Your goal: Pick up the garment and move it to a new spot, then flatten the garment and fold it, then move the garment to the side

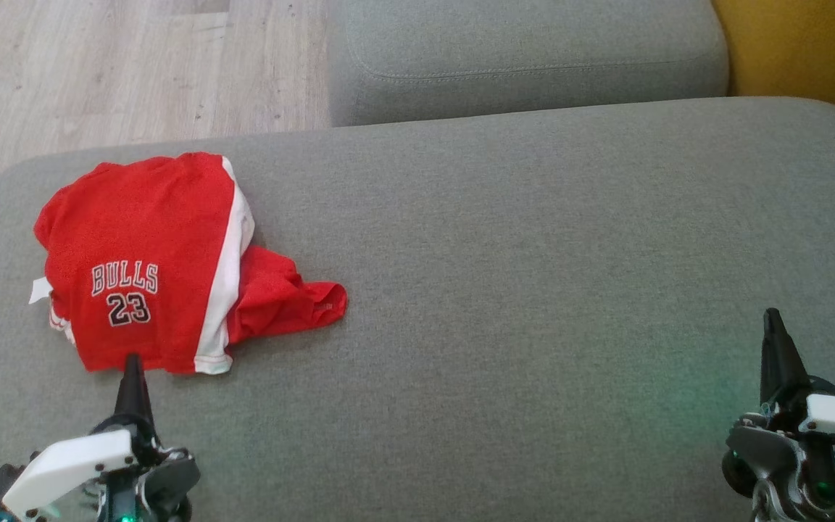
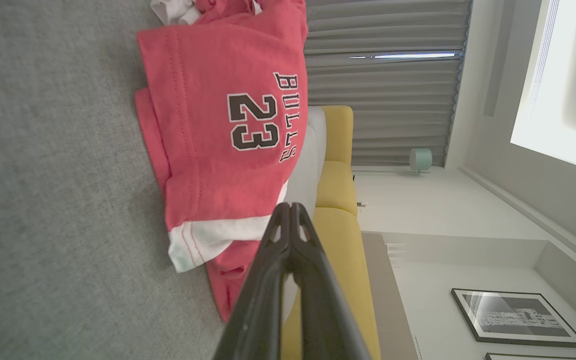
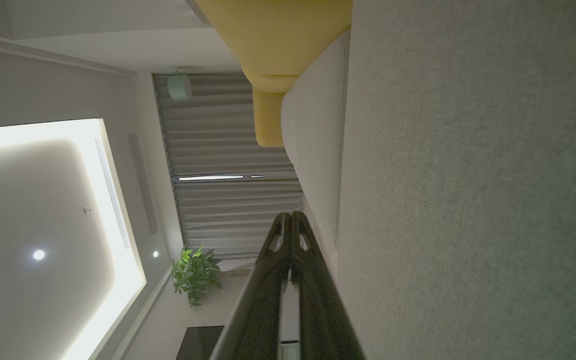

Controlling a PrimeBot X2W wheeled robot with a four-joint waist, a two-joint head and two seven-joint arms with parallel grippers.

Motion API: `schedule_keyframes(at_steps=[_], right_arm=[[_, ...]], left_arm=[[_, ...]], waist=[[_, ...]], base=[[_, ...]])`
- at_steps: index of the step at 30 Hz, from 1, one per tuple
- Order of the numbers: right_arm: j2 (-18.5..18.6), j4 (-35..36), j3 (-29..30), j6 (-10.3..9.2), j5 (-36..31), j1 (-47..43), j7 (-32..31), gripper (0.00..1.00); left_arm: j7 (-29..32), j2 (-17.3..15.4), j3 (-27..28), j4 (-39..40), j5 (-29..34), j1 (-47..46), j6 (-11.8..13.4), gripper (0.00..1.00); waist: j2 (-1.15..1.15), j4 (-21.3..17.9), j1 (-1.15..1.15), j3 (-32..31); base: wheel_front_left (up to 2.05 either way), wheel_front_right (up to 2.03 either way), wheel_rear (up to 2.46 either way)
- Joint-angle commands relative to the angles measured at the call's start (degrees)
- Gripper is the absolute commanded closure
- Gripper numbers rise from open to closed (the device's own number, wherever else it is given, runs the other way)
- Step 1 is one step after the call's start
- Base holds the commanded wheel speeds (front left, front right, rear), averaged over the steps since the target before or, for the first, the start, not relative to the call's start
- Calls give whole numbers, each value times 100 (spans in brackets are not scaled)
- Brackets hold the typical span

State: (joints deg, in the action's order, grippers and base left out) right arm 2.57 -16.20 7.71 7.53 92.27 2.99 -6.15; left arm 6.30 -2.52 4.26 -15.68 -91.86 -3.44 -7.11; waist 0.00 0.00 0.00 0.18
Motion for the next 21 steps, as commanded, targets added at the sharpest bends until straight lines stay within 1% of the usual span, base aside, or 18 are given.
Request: schedule_keyframes(at_steps=[1,3,4,5,6,14,21], right_arm=[[31,218,-121,-4,-8,319,-32,100],[31,218,-121,-4,-8,319,-32,100],[0,1,-1,0,-1,1,1,100],[-2,-57,-8,0,-1,-14,4,0],[-11,-184,-12,0,-2,-60,6,0],[-8,-95,-108,0,-116,-48,136,0],[-6,-17,-114,-1,-408,-25,254,0]], left_arm=[[17,-36,224,166,-33,-275,-37,100],[17,-36,224,166,-33,-275,-37,100],[-2,0,0,0,0,0,0,100],[-5,1,-17,-61,1,13,5,0],[-6,8,-39,-173,1,72,5,0],[-137,5,-66,-63,21,96,3,0],[-255,3,11,6,121,98,0,0]], waist=[[0,0,0,0],[0,0,0,0],[0,0,0,0],[0,0,0,0],[0,0,0,1],[0,-7,0,11],[0,6,0,22]], base=[[0,0,0],[0,0,0],[0,0,0],[0,0,0],[0,0,0],[0,0,0],[0,0,0]])
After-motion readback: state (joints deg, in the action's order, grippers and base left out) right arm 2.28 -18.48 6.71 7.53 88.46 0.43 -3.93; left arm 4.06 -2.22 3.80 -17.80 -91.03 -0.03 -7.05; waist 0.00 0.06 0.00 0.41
